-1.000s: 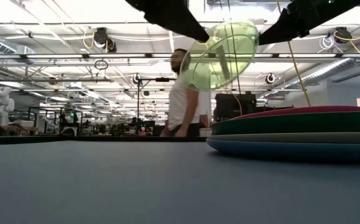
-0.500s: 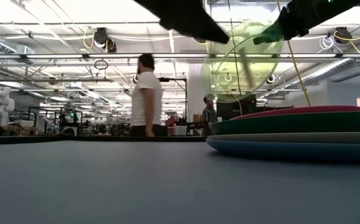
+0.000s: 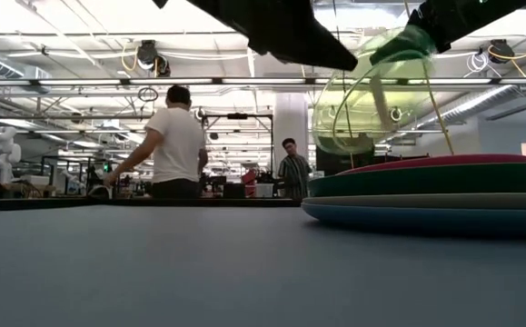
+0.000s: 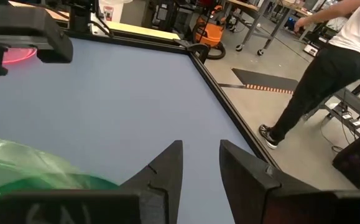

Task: Stack plastic plates
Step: Stack the top light green plate on top of the light pink plate

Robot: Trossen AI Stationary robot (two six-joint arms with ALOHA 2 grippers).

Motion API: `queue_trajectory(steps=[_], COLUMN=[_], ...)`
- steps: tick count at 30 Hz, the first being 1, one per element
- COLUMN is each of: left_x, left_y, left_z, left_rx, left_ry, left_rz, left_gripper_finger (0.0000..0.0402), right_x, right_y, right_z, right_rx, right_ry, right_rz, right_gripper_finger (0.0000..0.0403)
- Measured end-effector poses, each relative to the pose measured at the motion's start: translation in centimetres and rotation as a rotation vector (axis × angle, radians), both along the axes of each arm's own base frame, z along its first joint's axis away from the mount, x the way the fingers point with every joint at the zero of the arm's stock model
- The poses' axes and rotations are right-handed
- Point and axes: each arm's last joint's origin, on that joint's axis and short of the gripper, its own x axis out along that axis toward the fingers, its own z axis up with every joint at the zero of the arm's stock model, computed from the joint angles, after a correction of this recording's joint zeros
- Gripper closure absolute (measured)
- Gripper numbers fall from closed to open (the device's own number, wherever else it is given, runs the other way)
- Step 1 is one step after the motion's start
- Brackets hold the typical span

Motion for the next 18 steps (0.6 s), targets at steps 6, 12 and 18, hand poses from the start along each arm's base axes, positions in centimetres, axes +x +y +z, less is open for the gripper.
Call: queue_trajectory(steps=[6,12,18], left_x=[0.4,0.8,1.2], left_y=[0.2,0.9,1.3], left_z=[-0.5,-1.1,-1.8], left_rx=[-0.023,-0.081,-0.12], left_ry=[-0.006,0.017,0.03], left_rz=[-0.013,-0.022,-0.03], left_gripper_finger=[0.0387,0.0387,0.0385], right_x=[0.0,0.0,0.0], right_y=[0.0,0.0,0.0], right_z=[0.0,0.0,0.0], right_rx=[0.0,0.0,0.0], right_ry=[0.0,0.001,0.001], right_rz=[0.0,0.0,0.0], right_gripper_finger=[0.0305,0.0305,0.0305])
